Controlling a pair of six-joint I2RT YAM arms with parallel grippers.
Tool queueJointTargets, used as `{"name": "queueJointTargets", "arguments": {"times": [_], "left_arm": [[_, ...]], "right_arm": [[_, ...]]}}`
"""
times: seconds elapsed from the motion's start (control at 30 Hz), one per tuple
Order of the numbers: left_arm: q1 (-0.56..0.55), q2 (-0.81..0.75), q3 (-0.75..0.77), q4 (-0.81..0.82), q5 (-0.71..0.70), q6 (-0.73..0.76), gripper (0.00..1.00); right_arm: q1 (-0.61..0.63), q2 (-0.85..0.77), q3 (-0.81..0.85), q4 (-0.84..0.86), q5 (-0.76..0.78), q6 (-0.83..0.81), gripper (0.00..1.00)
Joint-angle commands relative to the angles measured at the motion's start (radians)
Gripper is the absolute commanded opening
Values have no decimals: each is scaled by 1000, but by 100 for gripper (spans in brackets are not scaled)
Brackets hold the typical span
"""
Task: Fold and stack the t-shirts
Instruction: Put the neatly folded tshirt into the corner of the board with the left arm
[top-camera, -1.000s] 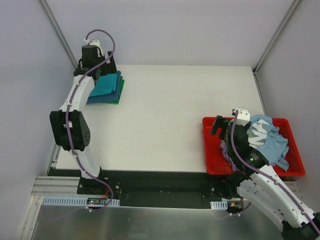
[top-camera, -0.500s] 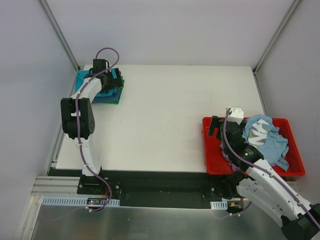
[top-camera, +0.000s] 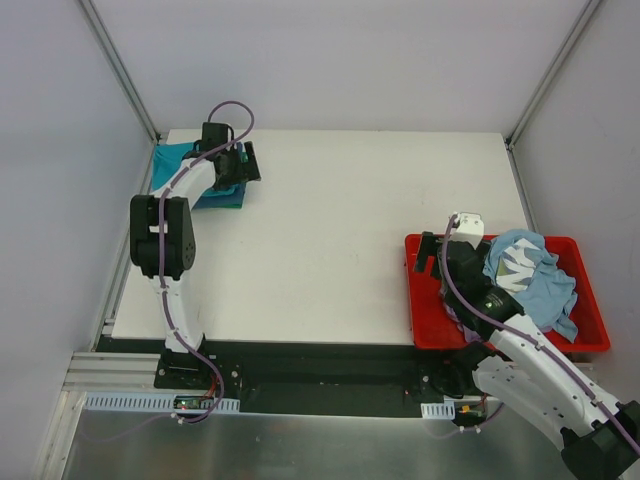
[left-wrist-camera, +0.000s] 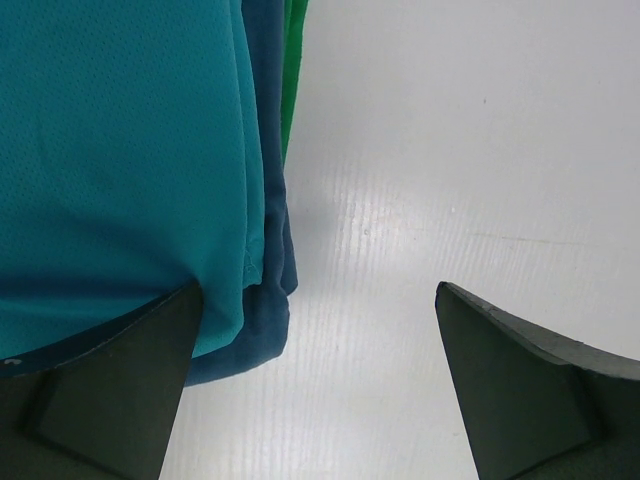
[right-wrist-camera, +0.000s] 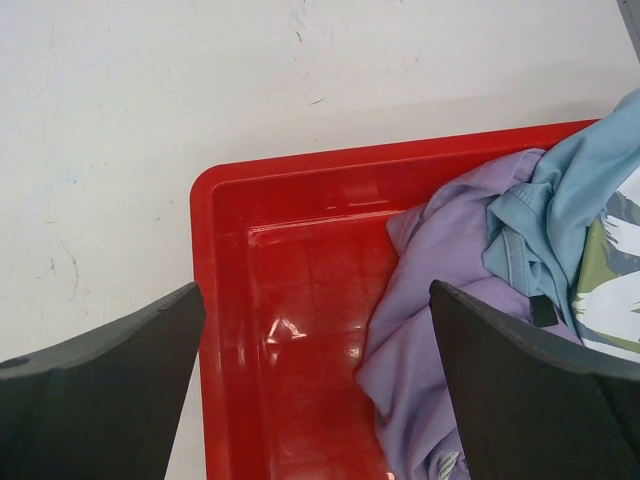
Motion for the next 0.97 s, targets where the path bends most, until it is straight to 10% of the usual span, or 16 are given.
{"name": "queueJointTargets", "arguments": {"times": [0.0,0.3,0.73,0.93], "left_arm": [[-20,-114,-5,-24,-30,2,99],[-70,-400,-118,-79,-31,-32,99],[-279,-1235,-897,-38,-382,-248,99],[-279,-1338,-927,-35,-398,-228,99]], "right_arm": [[-4,-19,21,25,0,-8,96],[-6,-62,15,25,-4,15,96],[-4,-138,-28,68,-12,44,96],[-6,-148,-49,114,-69,41,96]]}}
